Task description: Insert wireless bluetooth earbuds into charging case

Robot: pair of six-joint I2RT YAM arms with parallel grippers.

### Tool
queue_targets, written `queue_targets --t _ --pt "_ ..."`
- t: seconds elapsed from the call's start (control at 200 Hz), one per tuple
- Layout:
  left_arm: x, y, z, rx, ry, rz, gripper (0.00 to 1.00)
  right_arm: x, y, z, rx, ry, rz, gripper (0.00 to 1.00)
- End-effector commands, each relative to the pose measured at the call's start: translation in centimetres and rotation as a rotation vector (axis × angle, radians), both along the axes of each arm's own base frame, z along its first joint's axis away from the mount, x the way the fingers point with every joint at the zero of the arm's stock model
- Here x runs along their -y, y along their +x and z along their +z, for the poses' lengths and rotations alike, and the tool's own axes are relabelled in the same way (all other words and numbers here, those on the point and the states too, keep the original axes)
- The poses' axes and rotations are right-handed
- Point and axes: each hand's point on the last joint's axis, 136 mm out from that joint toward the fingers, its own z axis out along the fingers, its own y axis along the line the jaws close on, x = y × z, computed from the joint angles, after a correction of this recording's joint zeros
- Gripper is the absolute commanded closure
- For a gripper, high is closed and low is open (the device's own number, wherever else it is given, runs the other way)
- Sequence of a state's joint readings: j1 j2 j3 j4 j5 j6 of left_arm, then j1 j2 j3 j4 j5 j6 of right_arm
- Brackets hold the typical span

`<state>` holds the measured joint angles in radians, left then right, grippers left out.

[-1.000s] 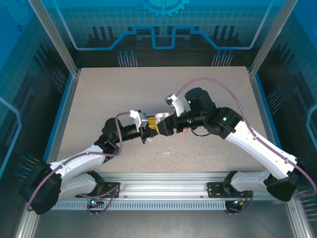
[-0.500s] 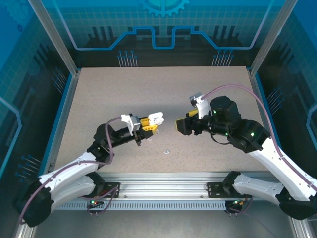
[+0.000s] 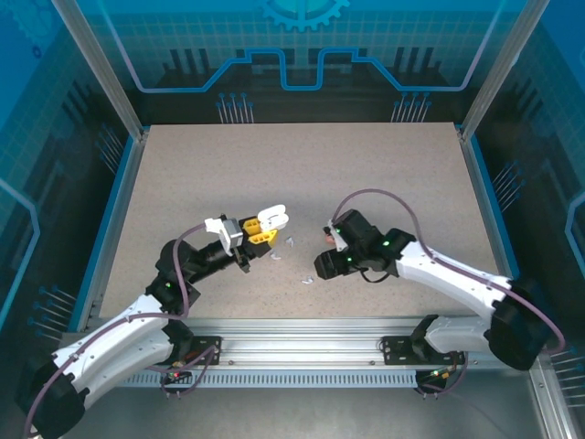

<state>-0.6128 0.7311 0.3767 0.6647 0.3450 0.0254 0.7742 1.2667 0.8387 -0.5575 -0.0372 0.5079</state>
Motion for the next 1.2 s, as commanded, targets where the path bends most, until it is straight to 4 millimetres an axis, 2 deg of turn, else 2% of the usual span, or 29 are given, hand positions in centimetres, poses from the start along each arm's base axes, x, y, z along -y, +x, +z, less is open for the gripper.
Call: queue_targets --t 0.0,0.19,0.315,0.34,0.705,0.956,1.196 --pt "0.1 -0.4 1.4 0.027 -0.015 -0.012 0.98 -2.5 0.4 -1.1 -0.021 0.042 0.014 0.35" --pt "0.1 -0.2 1.1 0.02 -0.01 -0.009 0.98 -4.5 0.0 -4.4 -0.116 0.012 0.033 0.41" --pt "0.2 -0.2 1.0 0.017 -0.007 -0.01 0.98 -4.3 -0.3 -6.3 -0.181 -0.021 -0.018 0.45" --pt "0.2 -0.2 1.0 0.017 -0.006 -0.01 0.98 -5.0 0.2 -5.6 -0.172 -0.001 -0.024 0.45" --pt "0.4 -0.1 0.8 0.017 0.001 -0.016 0.98 -5.5 0.3 -6.8 -0.244 -0.027 -0.092 0.53" --pt "0.4 -0.1 0.9 0.019 0.0 -0.017 0.98 -5.4 -0.1 -7.9 -0.298 -0.065 -0.112 0.62" --pt "0.4 -0.1 0.8 0.015 -0.001 -0.019 0.98 -4.3 -0.3 -8.3 -0.304 -0.127 -0.134 0.64"
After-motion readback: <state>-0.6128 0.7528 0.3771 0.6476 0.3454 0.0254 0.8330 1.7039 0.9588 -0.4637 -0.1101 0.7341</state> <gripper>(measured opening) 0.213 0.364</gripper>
